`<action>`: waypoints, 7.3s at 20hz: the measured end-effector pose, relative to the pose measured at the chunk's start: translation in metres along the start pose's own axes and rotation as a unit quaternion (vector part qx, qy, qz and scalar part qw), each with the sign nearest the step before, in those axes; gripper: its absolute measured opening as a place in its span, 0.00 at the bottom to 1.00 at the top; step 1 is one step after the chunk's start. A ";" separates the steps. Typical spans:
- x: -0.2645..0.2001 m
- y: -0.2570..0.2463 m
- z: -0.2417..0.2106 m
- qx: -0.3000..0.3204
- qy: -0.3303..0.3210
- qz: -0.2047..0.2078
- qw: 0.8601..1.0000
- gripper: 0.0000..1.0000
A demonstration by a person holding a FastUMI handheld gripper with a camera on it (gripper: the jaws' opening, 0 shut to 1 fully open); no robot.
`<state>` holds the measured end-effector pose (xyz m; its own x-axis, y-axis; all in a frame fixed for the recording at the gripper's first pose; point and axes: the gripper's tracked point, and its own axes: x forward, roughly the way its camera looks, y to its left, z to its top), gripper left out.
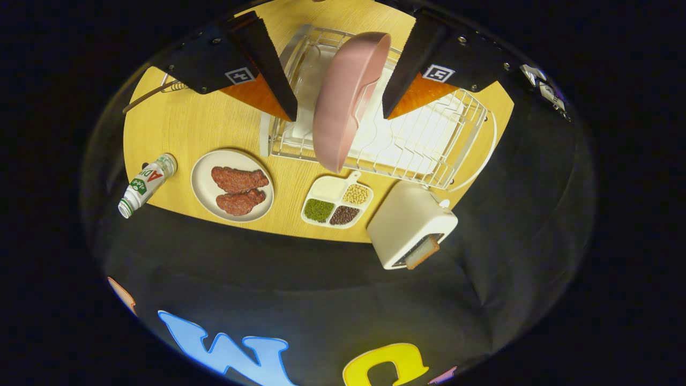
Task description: Take the plate from the dish rack, then take the spoon from the basket and place it into the plate.
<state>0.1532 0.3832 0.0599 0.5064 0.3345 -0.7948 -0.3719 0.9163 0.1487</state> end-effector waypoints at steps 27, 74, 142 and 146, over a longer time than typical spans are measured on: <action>0.009 -0.016 -0.021 -0.014 0.125 -0.107 0.986 0.36; -0.054 0.004 -0.312 0.297 0.097 0.189 0.931 0.36; -0.198 -0.209 -0.021 0.156 -0.276 -0.076 0.945 0.01; -0.207 -0.137 -0.030 0.108 -0.276 -0.029 0.955 0.01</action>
<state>0.0760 0.1816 0.1866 0.8765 0.2929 -0.3822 -0.1923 0.9406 0.2797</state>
